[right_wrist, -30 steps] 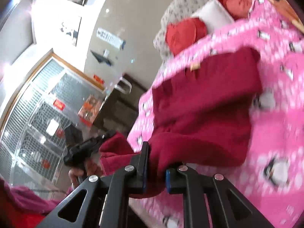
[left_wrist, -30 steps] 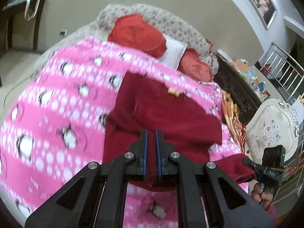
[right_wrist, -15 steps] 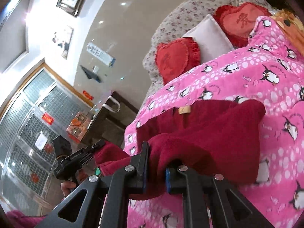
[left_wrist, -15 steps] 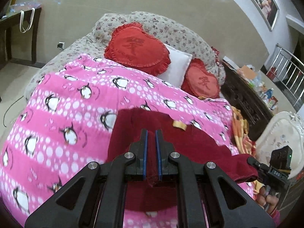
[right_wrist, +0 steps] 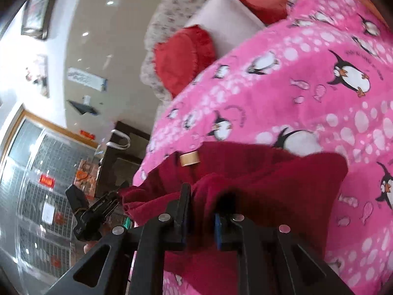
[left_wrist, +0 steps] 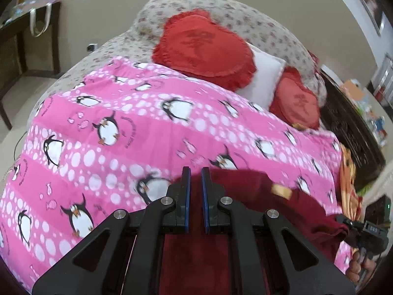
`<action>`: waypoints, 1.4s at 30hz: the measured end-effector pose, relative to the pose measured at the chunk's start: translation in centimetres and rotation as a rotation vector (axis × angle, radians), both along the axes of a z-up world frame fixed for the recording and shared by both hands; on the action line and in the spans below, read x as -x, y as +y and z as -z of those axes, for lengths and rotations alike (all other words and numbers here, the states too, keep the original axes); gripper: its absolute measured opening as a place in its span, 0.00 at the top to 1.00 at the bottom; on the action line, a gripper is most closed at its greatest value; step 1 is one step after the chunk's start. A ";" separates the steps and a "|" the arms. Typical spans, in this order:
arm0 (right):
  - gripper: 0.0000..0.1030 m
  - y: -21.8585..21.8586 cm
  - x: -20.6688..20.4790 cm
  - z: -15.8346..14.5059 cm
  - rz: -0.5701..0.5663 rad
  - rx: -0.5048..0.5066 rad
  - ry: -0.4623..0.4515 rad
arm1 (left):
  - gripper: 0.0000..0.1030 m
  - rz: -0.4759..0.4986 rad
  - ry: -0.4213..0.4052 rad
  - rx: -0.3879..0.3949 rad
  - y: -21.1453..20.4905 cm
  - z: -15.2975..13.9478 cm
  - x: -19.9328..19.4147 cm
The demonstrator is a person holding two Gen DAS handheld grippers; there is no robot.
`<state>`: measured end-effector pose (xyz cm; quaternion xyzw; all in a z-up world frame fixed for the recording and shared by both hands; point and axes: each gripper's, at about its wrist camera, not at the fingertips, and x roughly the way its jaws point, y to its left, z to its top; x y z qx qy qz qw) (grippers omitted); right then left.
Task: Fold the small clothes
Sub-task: 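Lift the hem end with both grippers and fold it toward the collar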
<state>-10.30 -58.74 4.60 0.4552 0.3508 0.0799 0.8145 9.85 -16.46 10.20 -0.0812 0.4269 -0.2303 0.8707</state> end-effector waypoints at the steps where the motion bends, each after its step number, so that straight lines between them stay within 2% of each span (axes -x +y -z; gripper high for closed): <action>1: 0.80 -0.4 -0.1 -0.1 0.013 -0.006 -0.002 | 0.93 -0.018 0.009 0.014 0.5 0.0 -0.5; 2: 0.78 -0.8 -0.1 -0.4 0.021 -0.019 -0.013 | 0.93 -0.032 0.018 0.024 1.0 0.0 -1.0; 4: 0.60 -1.8 0.7 -1.4 0.057 -0.025 -0.054 | 0.90 -0.041 0.029 0.039 1.7 -0.3 -1.2; 6: 0.59 -2.4 2.2 -3.1 0.106 0.015 -0.102 | 0.83 -0.029 0.024 0.048 2.1 -0.8 -0.7; 8: 0.59 -2.6 3.3 -4.6 0.109 0.035 -0.146 | 0.77 0.005 0.009 0.052 2.0 -1.3 0.5; 10: 0.59 -1.7 4.7 -6.1 0.068 0.053 -0.209 | 0.68 0.046 -0.003 0.048 1.5 -1.5 1.8; 12: 0.59 -0.1 5.1 -6.9 -0.006 0.082 -0.242 | 0.53 0.081 -0.015 0.060 0.7 -1.4 3.2; 14: 0.59 2.6 4.4 -6.8 -0.115 0.131 -0.229 | 0.52 0.099 -0.010 0.066 0.0 -0.8 3.8; 16: 0.59 5.0 3.1 -5.9 -0.192 0.171 -0.193 | 0.52 0.117 0.018 0.031 -1.4 0.5 3.8; 18: 0.59 6.6 1.4 -4.5 -0.229 0.225 -0.137 | 0.52 0.114 0.039 -0.025 -2.6 2.1 3.4; 20: 0.59 7.2 -0.4 -2.8 -0.239 0.262 -0.076 | 0.52 0.092 0.023 -0.075 -3.0 3.2 2.9; 22: 0.59 6.5 -1.1 -2.0 -0.188 0.344 -0.021 | 0.52 0.067 0.016 -0.108 -3.1 4.2 1.7; 24: 0.59 4.9 -0.9 -2.3 -0.090 0.446 0.003 | 0.52 0.036 0.036 -0.106 -2.6 5.2 0.4; 27: 0.59 1.8 -0.6 -2.4 0.056 0.526 0.020 | 0.52 0.010 0.074 -0.088 -2.2 6.8 -1.3; 31: 0.59 -0.2 -1.1 -0.4 0.057 0.459 0.092 | 0.52 0.007 0.037 -0.113 -2.5 6.7 -0.7; 34: 0.59 -0.5 1.0 -1.5 0.092 0.433 0.066 | 0.52 0.020 0.032 -0.134 -2.2 6.1 0.1; 37: 0.59 0.1 4.2 -3.8 0.114 0.403 -0.015 | 0.52 0.023 0.049 -0.105 -1.3 5.3 0.9; 39: 0.59 1.0 5.7 -5.0 0.080 0.365 -0.059 | 0.52 0.007 0.055 -0.092 -0.5 4.7 1.7; 42: 0.59 3.6 6.1 -4.9 -0.035 0.316 -0.059 | 0.52 -0.007 0.063 -0.078 0.3 4.6 2.8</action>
